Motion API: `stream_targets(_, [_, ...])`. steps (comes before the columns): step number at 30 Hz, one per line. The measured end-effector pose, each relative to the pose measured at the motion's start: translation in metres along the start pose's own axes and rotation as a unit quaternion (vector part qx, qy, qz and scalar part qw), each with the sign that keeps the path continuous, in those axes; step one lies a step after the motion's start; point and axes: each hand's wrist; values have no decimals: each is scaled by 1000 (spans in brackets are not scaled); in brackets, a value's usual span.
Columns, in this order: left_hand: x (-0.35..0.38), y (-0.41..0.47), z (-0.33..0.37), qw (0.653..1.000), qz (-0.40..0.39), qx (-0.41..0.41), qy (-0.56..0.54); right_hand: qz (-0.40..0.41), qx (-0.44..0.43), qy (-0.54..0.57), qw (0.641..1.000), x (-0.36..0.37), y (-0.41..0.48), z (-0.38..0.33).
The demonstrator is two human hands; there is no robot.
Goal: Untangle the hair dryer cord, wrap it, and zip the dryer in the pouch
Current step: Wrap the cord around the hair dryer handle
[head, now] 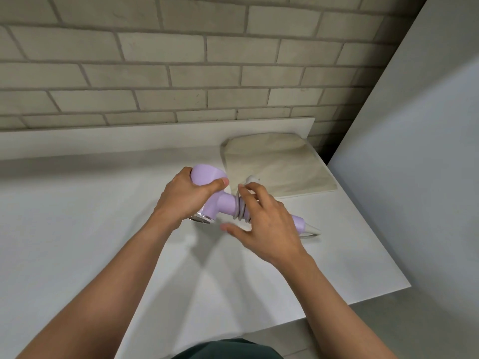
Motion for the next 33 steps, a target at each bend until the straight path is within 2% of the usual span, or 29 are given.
stream_targets(2, [-2,1,-1,1000,-18,-4,-1,-26,-10,-76,997,3,-2,3])
stream_targets(4, [-1,1,-2,999,-31,-7,8,8,-13,-119,993,11,2,6])
stream_targets(6, [0,0,-2,999,-34,-10,14,48,-17,-132,990,20,5,8])
stream_targets(15, [-10,1,0,995,-79,-50,28,113,-69,-180,975,42,3,7])
stream_targets(17, [-19,-1,5,993,-95,-64,1,110,-52,-162,979,43,4,10])
stream_targets(19, [-31,-5,12,990,-110,-64,-53,81,-11,-98,992,37,4,10])
stream_targets(22, [-46,-8,16,984,-113,-34,-136,-9,91,101,991,20,4,6])
stream_targets(24, [-49,-9,11,969,-93,-20,-226,-20,142,251,957,13,7,1])
stream_targets(27, [-38,-13,-12,963,-57,3,-265,-75,210,465,857,9,10,-4])
stream_targets(29, [-25,-17,-37,971,-72,11,-228,-124,242,524,807,14,9,-6])
stream_targets(33, [-6,-25,-72,975,-181,-14,-127,-149,304,582,739,41,7,-9])
Point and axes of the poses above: each hand's wrist, its own y-axis towards the middle knuckle, its own x-axis out of the palm, z = x × y, and after that the axes turned 3 degrees about -z, right-handed
